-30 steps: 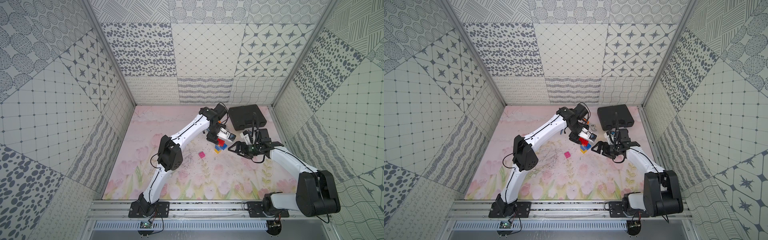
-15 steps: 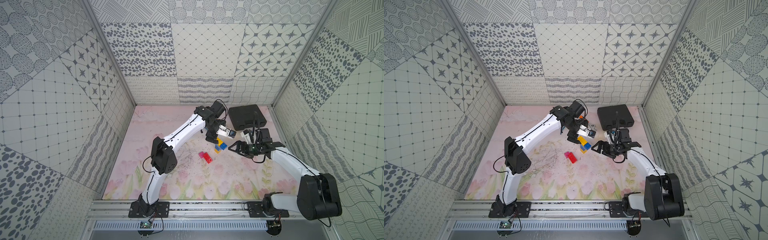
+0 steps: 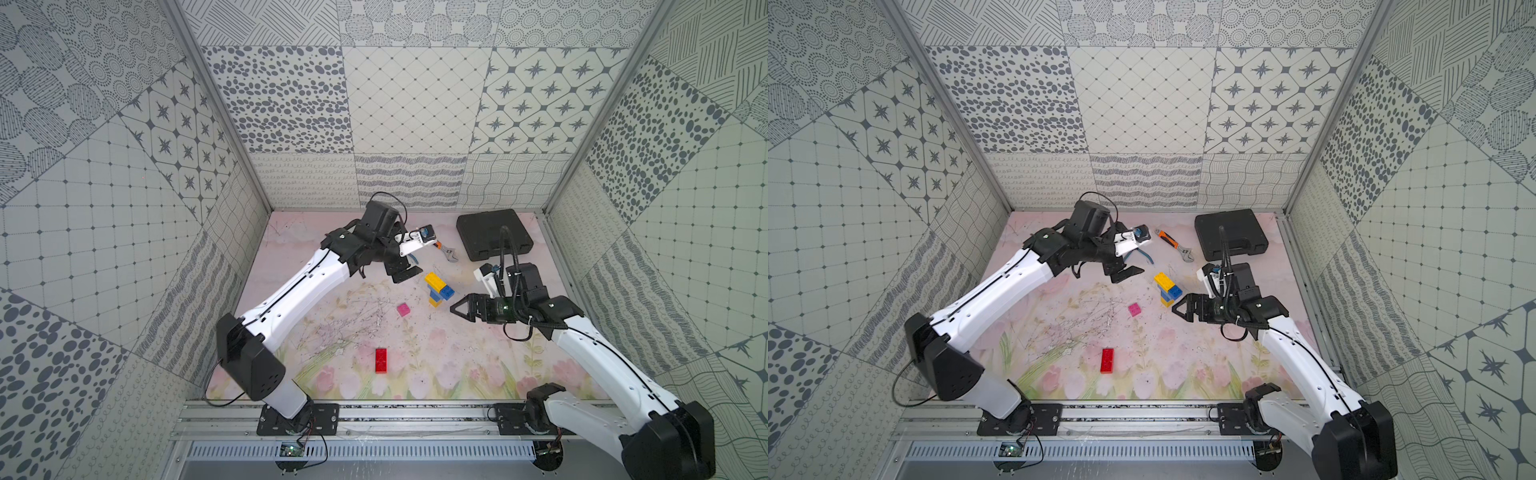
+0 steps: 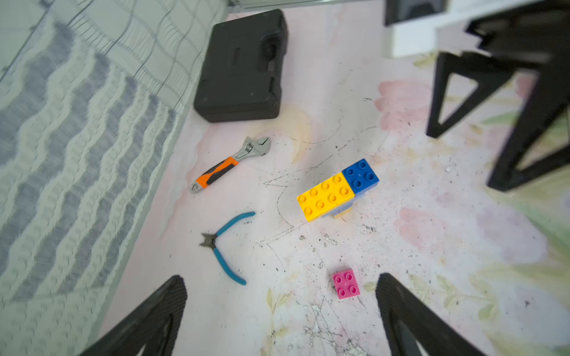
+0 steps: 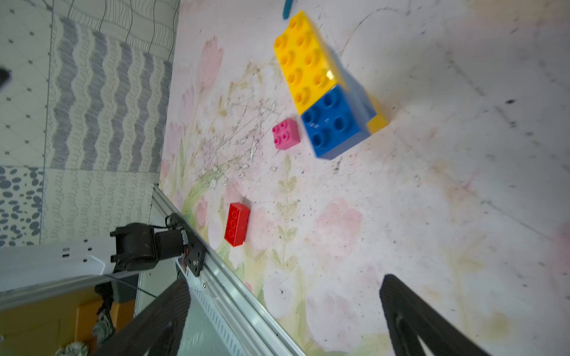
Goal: Assemble a spoon with lego
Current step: Pick up the lego brick from the center of the board.
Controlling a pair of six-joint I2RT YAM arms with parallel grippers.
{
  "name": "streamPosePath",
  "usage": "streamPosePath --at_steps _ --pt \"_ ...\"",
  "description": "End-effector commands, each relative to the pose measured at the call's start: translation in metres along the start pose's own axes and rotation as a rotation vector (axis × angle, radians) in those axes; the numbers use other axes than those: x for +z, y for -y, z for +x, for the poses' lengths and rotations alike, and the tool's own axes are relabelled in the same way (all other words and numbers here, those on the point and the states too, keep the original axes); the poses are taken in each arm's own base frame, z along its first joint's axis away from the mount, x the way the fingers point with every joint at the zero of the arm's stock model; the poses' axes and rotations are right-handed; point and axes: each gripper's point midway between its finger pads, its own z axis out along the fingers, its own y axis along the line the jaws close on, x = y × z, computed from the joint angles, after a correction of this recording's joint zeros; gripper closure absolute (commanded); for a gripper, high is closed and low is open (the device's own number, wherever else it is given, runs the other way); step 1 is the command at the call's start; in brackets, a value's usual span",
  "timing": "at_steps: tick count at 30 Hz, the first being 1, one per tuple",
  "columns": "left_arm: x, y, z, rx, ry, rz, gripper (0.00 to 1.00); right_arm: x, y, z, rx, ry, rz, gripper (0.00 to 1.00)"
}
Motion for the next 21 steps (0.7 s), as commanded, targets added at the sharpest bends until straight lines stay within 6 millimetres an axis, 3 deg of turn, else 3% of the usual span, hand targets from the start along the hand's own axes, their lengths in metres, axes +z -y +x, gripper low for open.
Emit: streamPosePath --at_steps 1,4,6,9,11,15,17,21 --pt "-0.058 -0.044 0.036 -0.835 0.152 -0.238 0.02 0.016 -0.023 0.026 -0.003 -0.049 0.013 0.02" --pt "-0.069 -0.008 0.091 -1.034 0.040 -0.233 0.06 0.039 -0.056 0.049 -0.034 -0.107 -0.030 0.03" --pt "-0.069 0.026 0.130 -1.153 -0.091 -0.201 0.13 0.056 -0.073 0.066 -0.063 -0.148 -0.035 0.03" --pt "-0.062 0.073 0.175 -1.310 -0.214 -0.137 0.24 0.076 -0.075 0.071 -0.029 -0.141 -0.021 0.06" --pt "-0.060 0.098 0.190 -1.341 -0.284 -0.091 0.32 0.083 -0.067 0.068 -0.016 -0.123 0.022 0.06" --pt "-0.059 0.139 0.201 -1.263 -0.466 -0.083 0.33 0.071 -0.060 0.048 -0.051 -0.065 0.094 0.03" --pt "-0.056 0.159 0.218 -1.210 -0.600 -0.127 0.31 0.057 -0.057 0.037 -0.036 -0.022 0.092 0.03" --pt "-0.041 0.179 0.243 -1.211 -0.707 -0.177 0.32 0.028 -0.041 0.025 0.004 0.062 0.099 0.02"
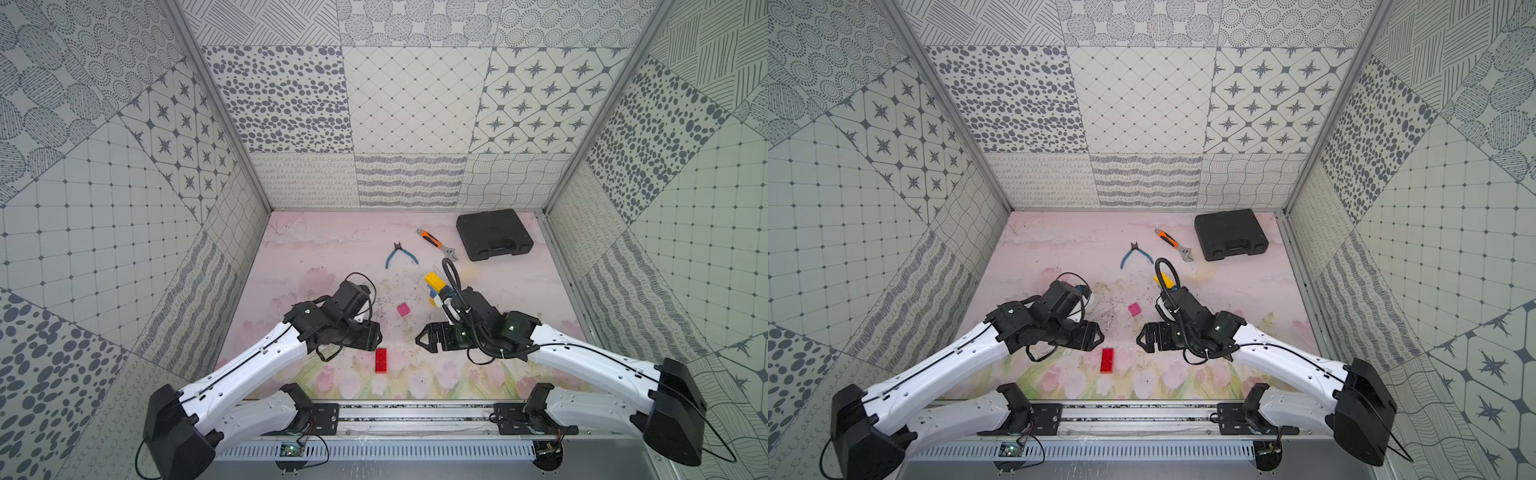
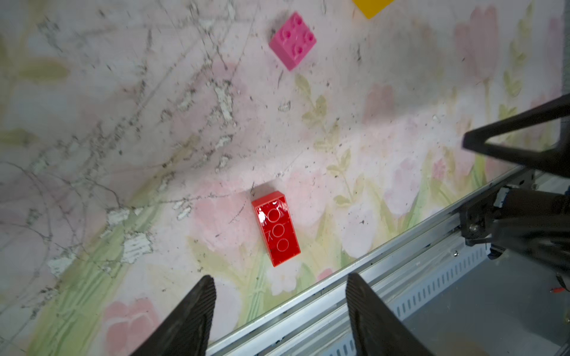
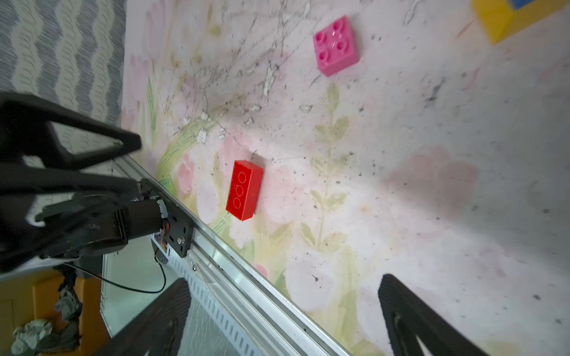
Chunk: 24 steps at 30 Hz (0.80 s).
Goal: Assemble a spoon with lego
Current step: Pick up the lego brick from the center of the board.
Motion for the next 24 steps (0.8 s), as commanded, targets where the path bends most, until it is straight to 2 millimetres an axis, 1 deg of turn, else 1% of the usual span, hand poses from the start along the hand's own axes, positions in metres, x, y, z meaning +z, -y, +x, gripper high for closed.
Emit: streamPosePath --at_steps 1,3,5,8,10,12,16,19,24 --pt "0.022 -0.025 0.039 -0.199 -0.116 -0.208 0.32 -0.025 0.009 -0.016 0.022 0.098 0.005 0.02" --pt "0.029 -0.019 0.031 -0.193 -0.104 -0.220 0.33 -0.028 0.018 -0.013 0.028 0.089 0.008 0.02" --pt "0.043 -0.008 0.026 -0.184 -0.117 -0.206 0.33 -0.026 0.026 -0.010 0.048 0.071 0.002 0.02" --pt "0.063 0.003 0.025 -0.140 -0.166 -0.249 0.34 -0.024 0.034 -0.010 0.070 0.070 -0.009 0.02" --pt "0.073 0.002 0.027 -0.128 -0.198 -0.288 0.34 -0.025 0.040 -0.009 0.070 0.067 0.008 0.02" --pt "0.078 -0.003 0.026 -0.120 -0.206 -0.328 0.34 -0.025 0.044 -0.008 0.077 0.066 0.006 0.02" --pt "0.084 -0.003 0.022 -0.107 -0.217 -0.353 0.39 -0.025 0.049 -0.002 0.084 0.059 0.008 0.02" --pt "0.086 -0.007 0.022 -0.094 -0.220 -0.377 0.40 -0.025 0.050 -0.001 0.083 0.060 0.003 0.02" --pt "0.094 -0.011 0.019 -0.067 -0.218 -0.408 0.46 -0.023 0.049 -0.003 0.080 0.060 -0.004 0.02"
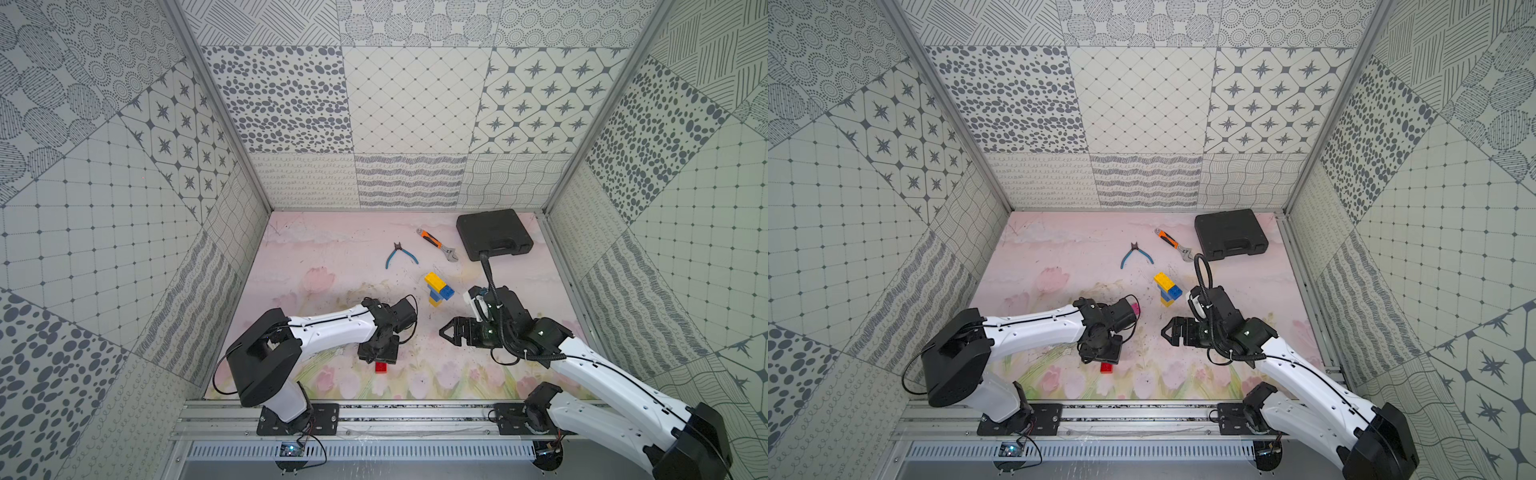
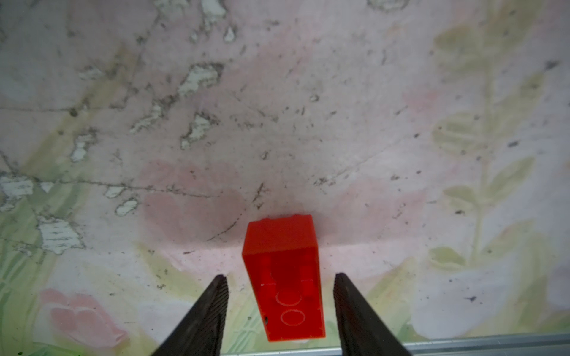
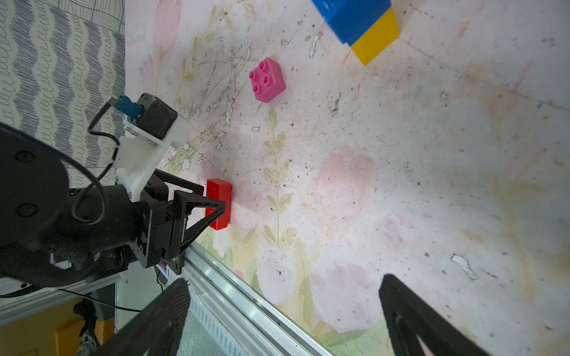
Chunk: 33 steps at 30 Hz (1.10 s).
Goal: Assemble a spoon with lego
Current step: Pick up the lego brick from the center of the board.
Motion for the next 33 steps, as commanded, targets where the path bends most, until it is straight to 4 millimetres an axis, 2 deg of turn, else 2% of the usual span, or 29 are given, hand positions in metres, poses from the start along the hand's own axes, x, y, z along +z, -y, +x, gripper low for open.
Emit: streamPosePath --at_steps 1,7,12,16,19,21,23,26,29,30,33 --pt "0.003 -0.006 -0.011 0.009 0.041 -0.060 0.49 0.000 -0.005 -0.004 -0.024 0.018 -0.030 0.02" --pt "0.001 0.006 -0.021 0.049 0.075 -0.017 0.67 0.002 -0.006 -0.006 -0.010 0.012 -0.049 0.02" --pt "-0.010 0.021 -0.031 0.091 0.132 0.059 0.72 -0.003 -0.011 -0.011 -0.018 0.012 -0.069 0.02" --pt "-0.031 0.033 -0.040 0.128 0.198 0.138 0.76 -0.006 -0.024 -0.010 -0.029 -0.013 -0.153 0.02" --pt "-0.064 0.050 -0.052 0.122 0.289 0.295 0.77 -0.012 -0.051 -0.009 -0.037 -0.032 -0.320 0.02" --pt "-0.096 0.060 -0.065 0.102 0.374 0.435 0.79 -0.017 -0.071 -0.010 -0.050 -0.038 -0.434 0.02" --pt "-0.137 0.069 -0.080 0.084 0.477 0.586 0.81 -0.025 -0.088 -0.013 -0.059 -0.031 -0.534 0.02" --pt "-0.185 0.074 -0.092 0.074 0.588 0.745 0.83 -0.032 -0.104 -0.017 -0.080 -0.022 -0.635 0.02" --pt "-0.220 0.079 -0.095 0.076 0.664 0.861 0.83 -0.037 -0.116 -0.025 -0.108 0.008 -0.704 0.02" --pt "-0.229 0.080 -0.096 0.076 0.681 0.889 0.84 -0.033 -0.114 -0.023 -0.103 0.000 -0.718 0.02" --pt "-0.257 0.078 -0.096 0.051 0.746 0.996 0.84 -0.038 -0.126 -0.027 -0.148 0.024 -0.801 0.02"
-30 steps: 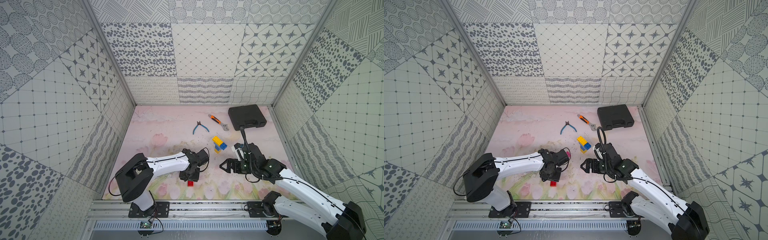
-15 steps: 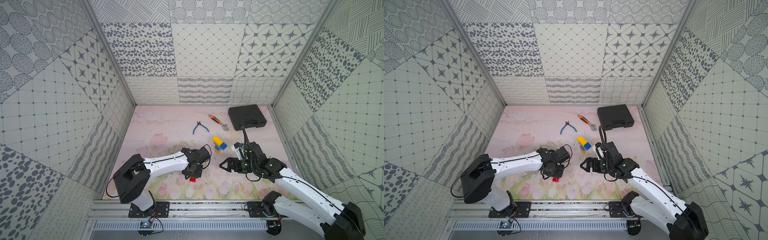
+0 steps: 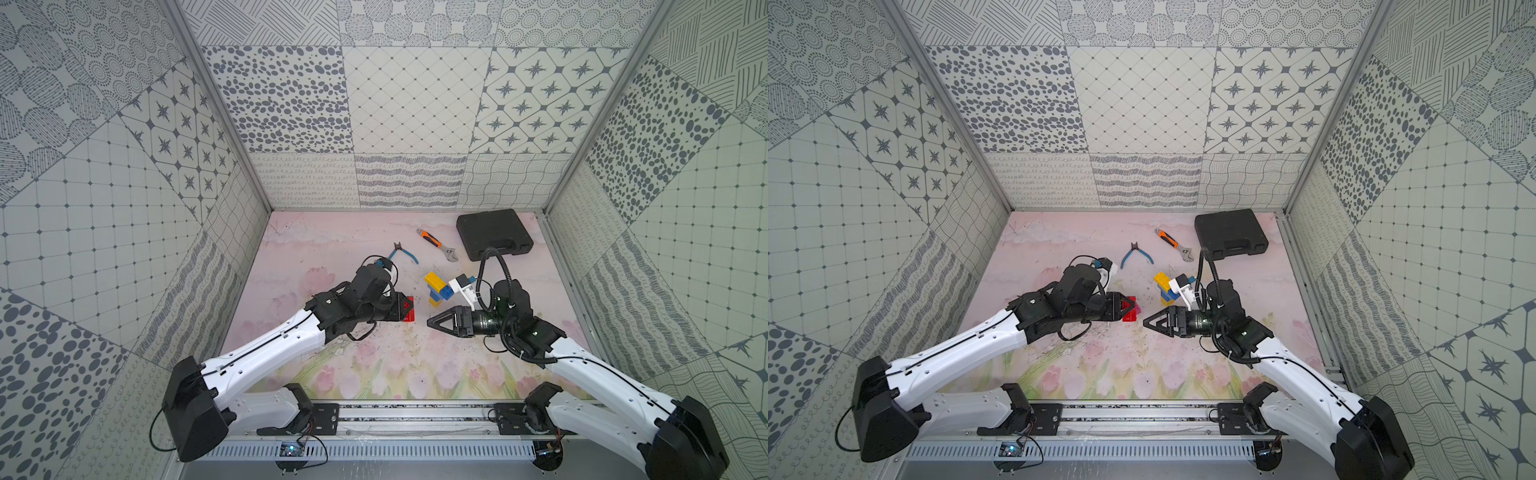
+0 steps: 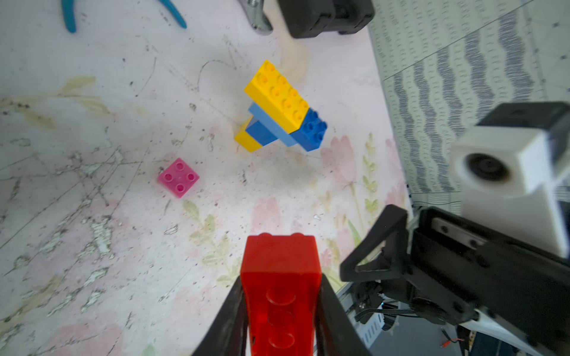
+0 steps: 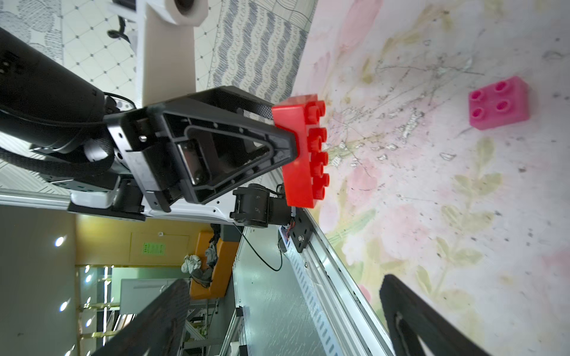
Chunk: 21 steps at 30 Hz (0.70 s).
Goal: Assemble a spoon with lego
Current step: Pick up the lego brick from the center of the board.
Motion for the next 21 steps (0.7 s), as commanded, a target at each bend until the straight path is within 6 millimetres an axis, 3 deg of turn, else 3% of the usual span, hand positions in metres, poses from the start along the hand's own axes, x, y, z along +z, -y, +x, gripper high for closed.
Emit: streamPosePath --at_steps 1,6,16,21 --pt "-0.034 0.061 -0.047 -0.014 0.183 0.323 0.84 0.001 -0.033 -0.012 -0.117 0.029 -0.167 0.02" --pt "-0.049 0.078 -0.055 -0.030 0.216 0.420 0.85 0.002 -0.048 -0.024 -0.188 0.039 -0.223 0.03" --pt "-0.061 0.086 -0.051 -0.083 0.239 0.531 0.85 -0.008 -0.076 -0.052 -0.282 0.096 -0.322 0.10" --pt "-0.062 0.088 -0.050 -0.087 0.232 0.543 0.85 -0.004 -0.078 -0.063 -0.275 0.083 -0.352 0.12"
